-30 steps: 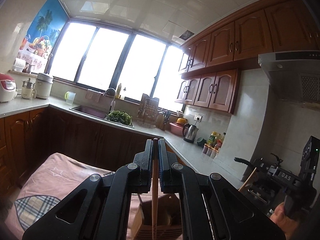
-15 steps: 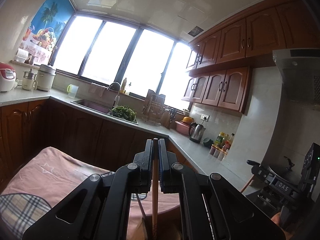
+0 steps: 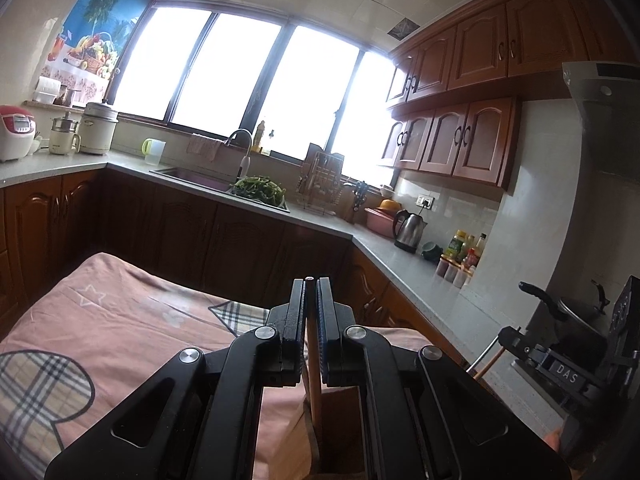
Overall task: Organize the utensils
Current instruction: 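Lower the left tool's chopstick into the holder and open while the right tool releases its chopstick inside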
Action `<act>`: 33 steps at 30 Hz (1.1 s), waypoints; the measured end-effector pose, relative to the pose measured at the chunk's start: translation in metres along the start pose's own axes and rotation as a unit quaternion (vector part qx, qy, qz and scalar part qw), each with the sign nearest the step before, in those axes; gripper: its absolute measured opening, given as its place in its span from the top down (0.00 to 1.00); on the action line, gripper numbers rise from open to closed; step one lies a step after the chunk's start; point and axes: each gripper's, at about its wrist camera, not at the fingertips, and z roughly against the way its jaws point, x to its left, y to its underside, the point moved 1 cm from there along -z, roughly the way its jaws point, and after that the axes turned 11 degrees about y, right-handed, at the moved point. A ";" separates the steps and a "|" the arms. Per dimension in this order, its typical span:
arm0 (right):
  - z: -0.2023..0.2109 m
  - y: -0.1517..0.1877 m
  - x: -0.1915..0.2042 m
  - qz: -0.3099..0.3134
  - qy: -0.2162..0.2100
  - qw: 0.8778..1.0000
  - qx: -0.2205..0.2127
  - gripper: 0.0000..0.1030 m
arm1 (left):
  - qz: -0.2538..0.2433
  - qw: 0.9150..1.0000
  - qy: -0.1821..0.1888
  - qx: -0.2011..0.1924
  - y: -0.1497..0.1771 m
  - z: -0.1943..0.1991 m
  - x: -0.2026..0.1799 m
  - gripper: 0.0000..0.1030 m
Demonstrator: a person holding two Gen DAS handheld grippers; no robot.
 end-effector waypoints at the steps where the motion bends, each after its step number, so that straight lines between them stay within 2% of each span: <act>1: -0.003 0.001 0.001 0.001 0.001 1.000 0.005 0.95 | 0.000 1.000 0.000 0.004 0.002 -0.001 0.001 0.96; 8: -0.011 0.008 0.003 0.006 0.003 1.000 0.022 0.94 | -0.008 0.999 0.000 0.039 0.012 -0.011 -0.001 0.95; 20: -0.009 0.005 0.001 -0.002 -0.001 0.999 0.035 0.87 | 0.004 0.999 -0.006 0.054 0.010 -0.010 0.004 0.94; 23: -0.007 0.004 -0.002 -0.007 -0.004 0.999 0.033 0.68 | 0.004 0.999 -0.009 0.053 0.009 -0.008 0.004 0.81; 24: -0.005 0.003 -0.002 -0.007 -0.004 0.999 0.031 0.61 | 0.004 0.999 -0.011 0.052 0.009 -0.006 0.003 0.72; 27: 0.001 0.002 -0.003 -0.011 -0.006 1.000 0.025 0.60 | 0.008 0.999 -0.017 0.048 0.007 0.002 0.003 0.47; 28: 0.003 0.001 -0.005 -0.014 -0.009 1.000 0.025 0.57 | 0.011 0.999 -0.018 0.047 0.006 0.005 0.003 0.30; 29: 0.006 0.000 -0.006 -0.019 -0.011 1.000 0.023 0.44 | 0.014 0.998 -0.022 0.048 0.005 0.008 0.003 0.19; 30: 0.009 0.000 -0.008 -0.023 -0.013 0.999 0.020 0.26 | 0.017 0.998 -0.028 0.046 0.005 0.013 0.004 0.04; 32: 0.018 -0.001 -0.011 -0.029 -0.018 0.999 0.010 0.08 | 0.021 0.999 -0.027 0.040 0.005 0.024 0.006 0.03; 33: 0.023 -0.001 -0.012 -0.029 -0.018 0.999 0.005 0.08 | 0.023 0.998 -0.027 0.043 0.005 0.028 0.006 0.03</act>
